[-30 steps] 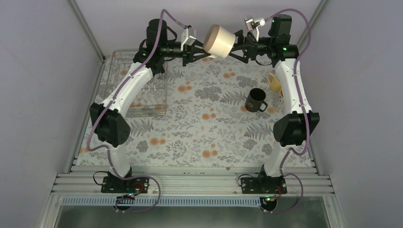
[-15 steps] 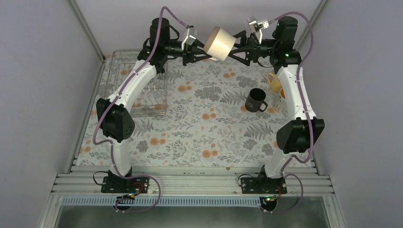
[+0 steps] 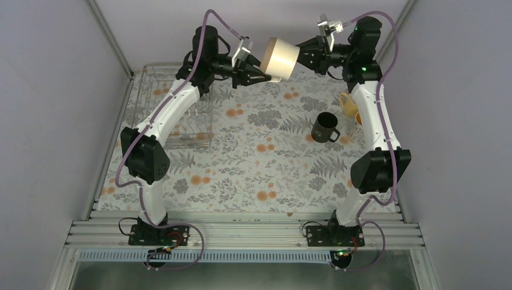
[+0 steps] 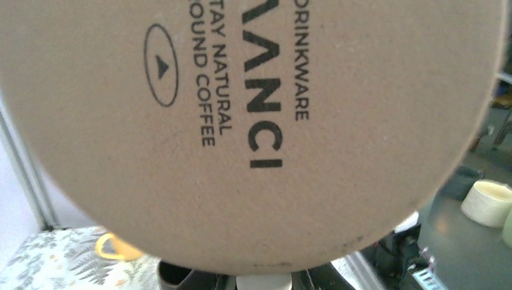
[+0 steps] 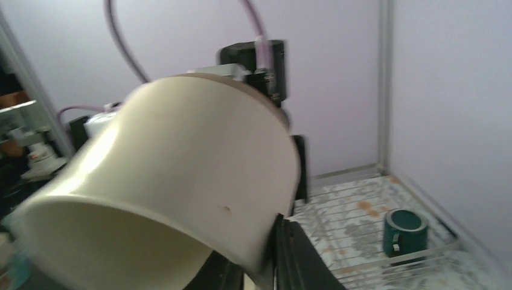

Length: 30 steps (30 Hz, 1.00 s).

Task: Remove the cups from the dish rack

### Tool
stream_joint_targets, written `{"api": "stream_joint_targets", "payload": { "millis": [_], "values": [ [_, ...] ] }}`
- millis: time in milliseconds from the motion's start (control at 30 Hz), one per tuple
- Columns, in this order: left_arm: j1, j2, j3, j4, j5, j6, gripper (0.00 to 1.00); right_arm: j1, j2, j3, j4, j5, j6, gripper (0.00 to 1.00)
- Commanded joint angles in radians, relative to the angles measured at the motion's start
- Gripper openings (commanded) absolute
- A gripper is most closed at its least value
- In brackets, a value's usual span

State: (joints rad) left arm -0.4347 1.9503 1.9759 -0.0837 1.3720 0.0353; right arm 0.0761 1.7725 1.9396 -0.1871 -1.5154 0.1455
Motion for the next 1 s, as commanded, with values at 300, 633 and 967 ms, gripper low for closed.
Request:
{"api": "stream_joint_targets", "payload": {
  "millis": [300,633,967],
  "values": [
    [-0.026,-0.066,-0.014,-0.026,0.011,0.087,0.47,0.011,-0.040,0.024,0.013,-0.056,0.065,0.03],
    [0.026,-0.090,0.001,-0.283,-0.056,0.316,1.00,-0.019,-0.064,0.021,0.031,-0.061,0.091,0.03],
    [0.221,-0.213,-0.005,-0.452,-0.457,0.548,1.00,-0.035,0.150,0.329,-0.529,0.434,-0.440,0.03]
  ]
}}
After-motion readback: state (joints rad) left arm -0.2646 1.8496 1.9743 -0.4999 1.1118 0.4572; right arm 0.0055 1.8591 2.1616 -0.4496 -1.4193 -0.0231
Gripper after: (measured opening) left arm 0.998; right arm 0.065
